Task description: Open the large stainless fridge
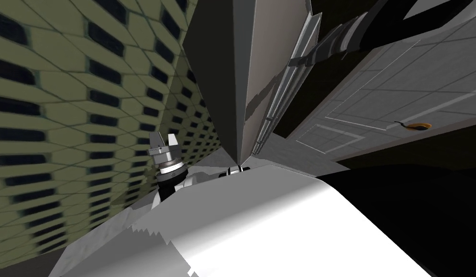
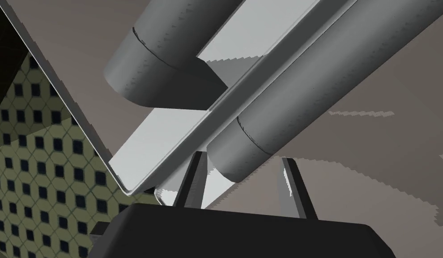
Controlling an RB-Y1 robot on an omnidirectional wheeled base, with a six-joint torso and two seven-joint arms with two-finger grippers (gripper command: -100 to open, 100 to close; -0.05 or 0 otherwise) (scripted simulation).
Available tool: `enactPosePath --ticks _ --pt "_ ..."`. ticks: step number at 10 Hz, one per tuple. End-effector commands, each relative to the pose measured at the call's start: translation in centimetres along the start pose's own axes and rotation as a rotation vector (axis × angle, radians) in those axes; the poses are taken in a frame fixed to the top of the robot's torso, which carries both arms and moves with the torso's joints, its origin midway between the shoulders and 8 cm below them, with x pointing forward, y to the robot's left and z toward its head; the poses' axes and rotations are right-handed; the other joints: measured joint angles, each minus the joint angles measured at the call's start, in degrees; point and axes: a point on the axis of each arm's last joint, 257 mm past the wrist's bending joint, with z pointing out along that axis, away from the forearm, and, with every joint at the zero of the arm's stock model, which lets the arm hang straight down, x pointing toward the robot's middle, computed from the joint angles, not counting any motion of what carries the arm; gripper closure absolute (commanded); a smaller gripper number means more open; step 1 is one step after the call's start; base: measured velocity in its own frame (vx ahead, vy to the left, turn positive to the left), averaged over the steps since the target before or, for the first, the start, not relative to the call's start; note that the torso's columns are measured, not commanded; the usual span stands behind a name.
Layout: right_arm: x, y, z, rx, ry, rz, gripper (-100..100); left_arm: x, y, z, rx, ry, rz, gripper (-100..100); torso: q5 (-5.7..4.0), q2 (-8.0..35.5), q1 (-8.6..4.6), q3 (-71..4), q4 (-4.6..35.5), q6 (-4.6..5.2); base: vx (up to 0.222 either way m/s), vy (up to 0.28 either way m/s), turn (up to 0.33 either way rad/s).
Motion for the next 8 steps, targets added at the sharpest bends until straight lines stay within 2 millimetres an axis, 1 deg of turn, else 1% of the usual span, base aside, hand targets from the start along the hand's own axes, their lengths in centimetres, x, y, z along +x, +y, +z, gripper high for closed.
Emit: enactPosePath --ticks 1,2,5,6,7,8 --pt "1.9 -1.9 -0.1 0.046 0.051 0.013 100 0.0 0.0 0.0 0.0 0.0 0.0 0 0.06 0.0 -0.02 0.0 0.0 -0.24 -0.043 0.233 -0.244" --pt "2.4 -2.6 -0.3 0.061 0.065 0.015 100 0.0 0.0 0.0 0.0 0.0 0.0 0 0.11 0.0 0.13 0.0 0.0 -0.19 -0.069 0.232 -0.251" --pt "3.7 -4.4 -0.8 0.108 0.105 0.02 100 0.0 0.0 0.0 0.0 0.0 0.0 0 0.23 -0.2 -0.01 -0.2 0.0 -0.4 -0.063 0.185 -0.194" --pt "3.7 -4.4 -0.8 0.108 0.105 0.02 100 0.0 0.0 0.0 0.0 0.0 0.0 0 0.24 -0.3 -0.03 -0.3 0.0 -0.42 -0.05 0.114 -0.08" --pt "4.5 -5.7 -1.2 0.14 0.131 0.021 100 0.0 0.0 0.0 0.0 0.0 0.0 0 0.26 -0.5 -0.13 -0.4 -0.1 -0.59 -0.039 0.147 -0.206" --pt "4.5 -5.7 -1.2 0.14 0.131 0.021 100 0.0 0.0 0.0 0.0 0.0 0.0 0 0.21 -0.6 -0.07 -0.5 -0.1 -0.35 -0.046 0.151 -0.156"
